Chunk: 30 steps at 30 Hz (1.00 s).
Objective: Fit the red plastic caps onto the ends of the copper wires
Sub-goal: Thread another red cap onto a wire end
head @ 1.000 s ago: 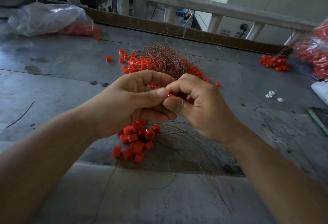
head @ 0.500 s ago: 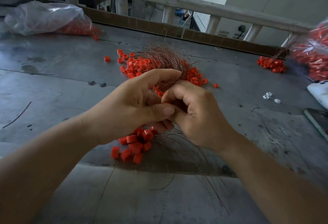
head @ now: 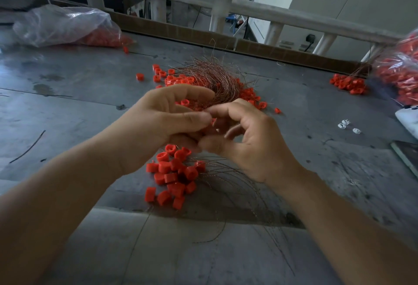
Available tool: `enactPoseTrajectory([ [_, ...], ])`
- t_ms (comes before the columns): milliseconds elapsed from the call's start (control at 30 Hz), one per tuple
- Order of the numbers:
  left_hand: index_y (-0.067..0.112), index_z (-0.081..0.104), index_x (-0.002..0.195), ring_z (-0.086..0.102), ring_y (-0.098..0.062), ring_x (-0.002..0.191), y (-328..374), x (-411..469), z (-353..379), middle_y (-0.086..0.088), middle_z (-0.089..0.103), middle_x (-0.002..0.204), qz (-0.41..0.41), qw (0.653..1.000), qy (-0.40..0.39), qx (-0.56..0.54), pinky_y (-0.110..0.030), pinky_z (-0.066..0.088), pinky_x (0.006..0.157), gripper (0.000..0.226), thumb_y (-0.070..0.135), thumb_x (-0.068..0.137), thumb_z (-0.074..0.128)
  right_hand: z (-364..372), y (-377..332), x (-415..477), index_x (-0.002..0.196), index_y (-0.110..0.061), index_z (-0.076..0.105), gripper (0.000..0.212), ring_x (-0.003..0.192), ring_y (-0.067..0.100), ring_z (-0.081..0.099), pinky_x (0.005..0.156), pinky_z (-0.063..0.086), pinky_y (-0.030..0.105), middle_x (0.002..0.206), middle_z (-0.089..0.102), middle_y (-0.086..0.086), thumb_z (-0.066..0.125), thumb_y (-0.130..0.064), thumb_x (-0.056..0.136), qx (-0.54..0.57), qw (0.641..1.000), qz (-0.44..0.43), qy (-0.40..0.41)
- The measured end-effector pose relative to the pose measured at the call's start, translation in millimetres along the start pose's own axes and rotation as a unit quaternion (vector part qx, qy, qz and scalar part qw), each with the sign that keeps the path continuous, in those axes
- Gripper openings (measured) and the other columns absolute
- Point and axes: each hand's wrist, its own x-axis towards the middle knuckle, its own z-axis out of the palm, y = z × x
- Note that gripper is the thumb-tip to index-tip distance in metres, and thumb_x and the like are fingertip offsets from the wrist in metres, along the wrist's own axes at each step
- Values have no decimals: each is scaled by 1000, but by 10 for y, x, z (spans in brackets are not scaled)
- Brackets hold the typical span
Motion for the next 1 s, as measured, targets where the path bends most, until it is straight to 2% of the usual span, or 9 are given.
enactPoseTrajectory([
  [67,12,60,106,66,-17,56,18,9,-41,-12,70,70,14,999,10,-42,-20,51,46,47,15,60,70,-37,-5,12,95,-29,60,27,78,-3,55,68,43,10,83,55,-12,61,-44,72,7,1000,21,4],
  [167,9,61,105,66,-16,58,28,24,-80,-11,71,73,30,997,16,-68,-21,51,47,40,6,66,68,-79,18,16,86,-23,67,9,72,-7,56,64,42,7,75,59,-16,67,-17,79,12,999,35,-3],
  [300,9,62,103,66,-15,59,32,29,-113,-10,71,74,41,994,14,-99,-21,53,51,37,3,67,57,-95,2,0,77,-25,65,16,64,-7,57,59,41,6,68,61,-15,69,-9,78,9,998,47,-37],
  [433,10,64,98,64,-15,53,53,17,-134,-7,70,71,49,995,19,-80,-19,47,44,40,-6,64,53,-198,-14,13,72,-25,63,18,51,-1,50,50,42,13,57,57,-13,65,-11,81,-3,998,62,-17],
  [533,9,64,94,61,-14,49,76,18,-183,-4,69,68,47,997,45,-38,-16,41,39,41,-9,59,54,-264,-29,29,71,-25,63,16,48,-1,47,47,37,12,54,55,-17,65,-13,81,-22,997,69,-33],
  [633,9,66,88,63,-17,51,69,20,-217,-5,67,67,24,997,65,44,-17,43,38,40,-20,72,42,-244,-28,25,72,-23,64,12,53,0,48,50,41,15,60,58,-11,67,-14,80,-44,995,73,-50],
  [800,13,67,78,67,-13,64,2,68,-276,-1,70,67,-10,981,146,131,-18,52,49,37,-16,79,45,-147,37,6,76,-18,66,7,58,-8,50,55,38,6,65,57,-13,66,-13,81,-108,985,81,-105],
  [933,29,64,74,59,-4,69,-149,176,-365,10,64,74,4,928,252,276,-20,48,63,39,-9,79,55,-100,101,-2,83,-16,69,3,64,-14,50,59,36,3,67,55,-17,66,-16,82,-153,975,79,-142],
  [1000,28,66,87,56,-4,77,-236,218,-395,12,62,87,15,896,267,354,-21,42,76,35,-6,80,57,-101,108,-5,83,-17,69,4,65,-13,50,59,37,3,69,58,-15,66,-20,82,-154,973,81,-153],
])
